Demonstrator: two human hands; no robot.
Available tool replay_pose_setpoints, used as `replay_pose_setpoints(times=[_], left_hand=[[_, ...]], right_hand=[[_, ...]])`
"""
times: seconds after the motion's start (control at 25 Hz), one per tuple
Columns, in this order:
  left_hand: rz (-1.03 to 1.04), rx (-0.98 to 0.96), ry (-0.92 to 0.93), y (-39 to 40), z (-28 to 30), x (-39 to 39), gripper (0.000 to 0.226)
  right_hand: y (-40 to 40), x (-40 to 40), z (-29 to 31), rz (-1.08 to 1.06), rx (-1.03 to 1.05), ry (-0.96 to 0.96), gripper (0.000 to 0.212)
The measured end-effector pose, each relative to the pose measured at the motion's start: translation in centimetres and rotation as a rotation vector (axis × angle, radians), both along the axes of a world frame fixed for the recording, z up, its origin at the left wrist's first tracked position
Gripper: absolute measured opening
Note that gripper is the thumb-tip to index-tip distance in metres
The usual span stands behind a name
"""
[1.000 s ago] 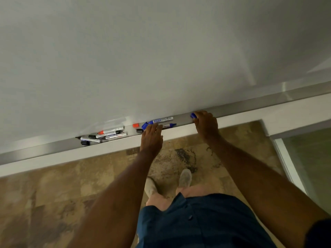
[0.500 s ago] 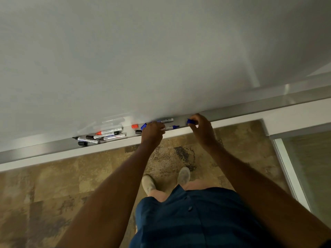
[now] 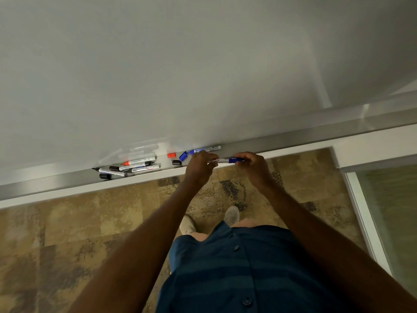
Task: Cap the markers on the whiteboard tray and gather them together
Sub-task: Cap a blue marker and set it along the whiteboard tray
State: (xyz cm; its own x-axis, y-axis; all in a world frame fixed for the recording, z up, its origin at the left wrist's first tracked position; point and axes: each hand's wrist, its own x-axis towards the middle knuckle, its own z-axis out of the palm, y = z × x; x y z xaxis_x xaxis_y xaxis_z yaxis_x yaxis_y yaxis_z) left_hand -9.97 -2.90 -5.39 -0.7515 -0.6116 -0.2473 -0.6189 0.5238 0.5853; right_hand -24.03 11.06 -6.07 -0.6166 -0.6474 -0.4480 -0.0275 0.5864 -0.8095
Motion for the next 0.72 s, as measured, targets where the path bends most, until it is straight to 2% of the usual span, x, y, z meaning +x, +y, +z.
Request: replay_pose_setpoints(times=[0.4,0.48,0.64,0.72], left_hand=[[-0.148,0.170,0.016,-1.1,0.6,1.0,0.013],[-0.158,0.166,0.023,-1.1,0.8,1.3,0.013],[-0.185,0.174,0.062,-1.1,1.9,1.5,0.014],[-0.189,0.171,0.080,-1.2,2.6,1.5,0.015]], right_hand=[[0.6,-0.7,2.2,0.173,-0.081,-0.016,0.027],[0.7,-0.7,2.8,0.239,-0.097,0.053,0.026],[1.1,-0.7,4.0,0.450,-0.082,0.326,0.031],[1.2,-0.3,4.3,0.451,-0.078,0.389,0.033]])
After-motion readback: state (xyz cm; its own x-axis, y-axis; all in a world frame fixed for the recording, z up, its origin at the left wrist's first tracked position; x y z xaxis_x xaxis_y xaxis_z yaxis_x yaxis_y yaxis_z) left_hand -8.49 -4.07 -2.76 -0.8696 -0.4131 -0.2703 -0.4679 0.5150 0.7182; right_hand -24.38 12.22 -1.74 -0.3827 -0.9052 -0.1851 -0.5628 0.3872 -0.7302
